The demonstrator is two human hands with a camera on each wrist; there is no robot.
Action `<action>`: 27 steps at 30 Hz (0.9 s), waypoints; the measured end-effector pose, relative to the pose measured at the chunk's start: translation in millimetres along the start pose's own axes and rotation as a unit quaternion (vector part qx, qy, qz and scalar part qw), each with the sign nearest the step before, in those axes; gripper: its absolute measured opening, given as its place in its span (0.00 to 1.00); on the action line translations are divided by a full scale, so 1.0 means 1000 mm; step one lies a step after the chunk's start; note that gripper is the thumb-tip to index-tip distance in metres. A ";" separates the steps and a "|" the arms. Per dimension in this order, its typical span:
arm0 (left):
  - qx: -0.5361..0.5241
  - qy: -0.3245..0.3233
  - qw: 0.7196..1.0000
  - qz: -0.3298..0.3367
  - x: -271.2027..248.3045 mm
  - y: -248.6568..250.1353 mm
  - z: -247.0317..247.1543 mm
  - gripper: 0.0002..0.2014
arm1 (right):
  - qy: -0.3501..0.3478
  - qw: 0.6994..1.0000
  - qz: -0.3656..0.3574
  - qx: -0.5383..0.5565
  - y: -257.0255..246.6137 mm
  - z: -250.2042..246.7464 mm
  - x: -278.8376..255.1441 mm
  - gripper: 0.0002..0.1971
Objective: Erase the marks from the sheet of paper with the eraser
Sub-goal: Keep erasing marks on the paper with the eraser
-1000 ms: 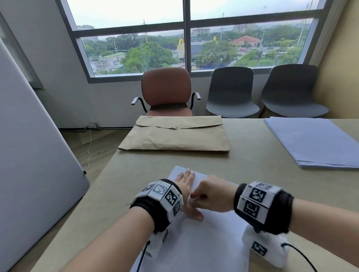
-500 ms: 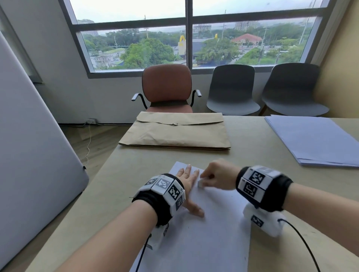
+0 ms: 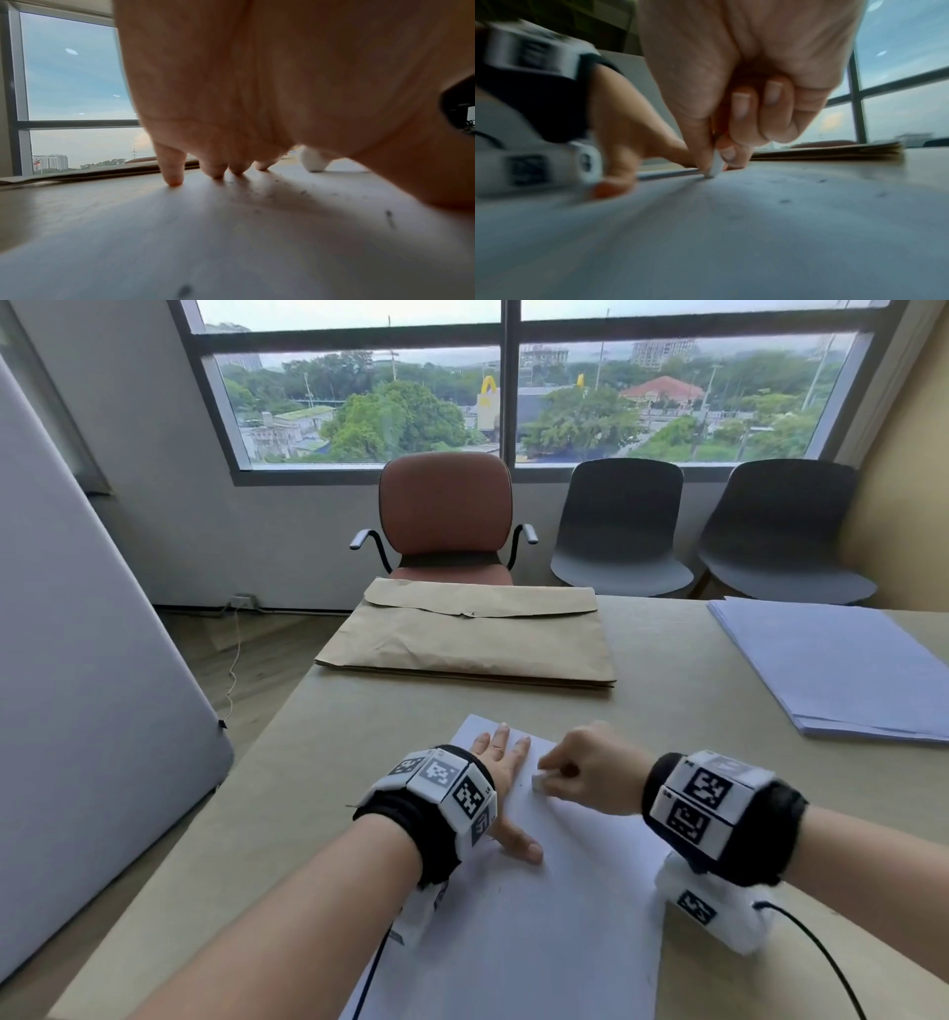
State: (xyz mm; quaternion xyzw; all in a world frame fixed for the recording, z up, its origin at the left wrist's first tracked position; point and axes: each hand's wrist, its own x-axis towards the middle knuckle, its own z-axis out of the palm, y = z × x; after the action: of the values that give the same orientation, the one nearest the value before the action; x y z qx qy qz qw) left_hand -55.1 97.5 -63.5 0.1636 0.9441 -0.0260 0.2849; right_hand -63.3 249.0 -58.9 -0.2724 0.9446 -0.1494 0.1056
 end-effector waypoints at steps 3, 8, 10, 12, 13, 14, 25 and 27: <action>-0.003 -0.002 1.000 -0.002 0.002 0.000 0.001 0.61 | -0.074 0.997 -0.032 0.017 -0.007 0.006 -0.022 0.22; -0.005 0.001 1.000 0.000 0.001 -0.001 0.000 0.61 | -0.021 0.999 0.031 0.012 0.000 -0.010 0.003 0.10; -0.009 0.005 1.000 0.001 0.001 0.000 0.001 0.60 | 0.020 0.999 0.045 0.003 0.004 -0.008 0.011 0.13; -0.014 0.007 1.000 0.003 0.002 0.000 0.002 0.61 | -0.002 1.000 0.027 -0.011 0.000 -0.005 0.002 0.21; -0.016 0.008 1.000 0.005 0.002 0.000 0.003 0.61 | -0.033 0.999 0.006 -0.013 -0.002 -0.003 -0.006 0.23; -0.017 0.010 1.000 0.007 0.003 -0.001 0.003 0.61 | -0.071 0.997 -0.013 -0.006 -0.006 -0.002 -0.015 0.23; -0.039 0.043 0.998 0.005 0.002 -0.003 0.006 0.62 | 0.021 0.998 0.054 0.023 -0.004 0.000 0.025 0.18; -0.036 0.044 0.998 0.004 0.004 -0.002 0.008 0.63 | -0.023 0.999 0.021 0.023 -0.011 0.006 0.010 0.21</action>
State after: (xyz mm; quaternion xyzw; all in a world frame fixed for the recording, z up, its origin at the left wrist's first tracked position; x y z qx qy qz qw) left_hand -54.8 95.7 -72.4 0.1579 0.9553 0.0165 0.2493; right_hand -64.6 233.4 -61.8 -0.2536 0.9438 -0.1621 0.1367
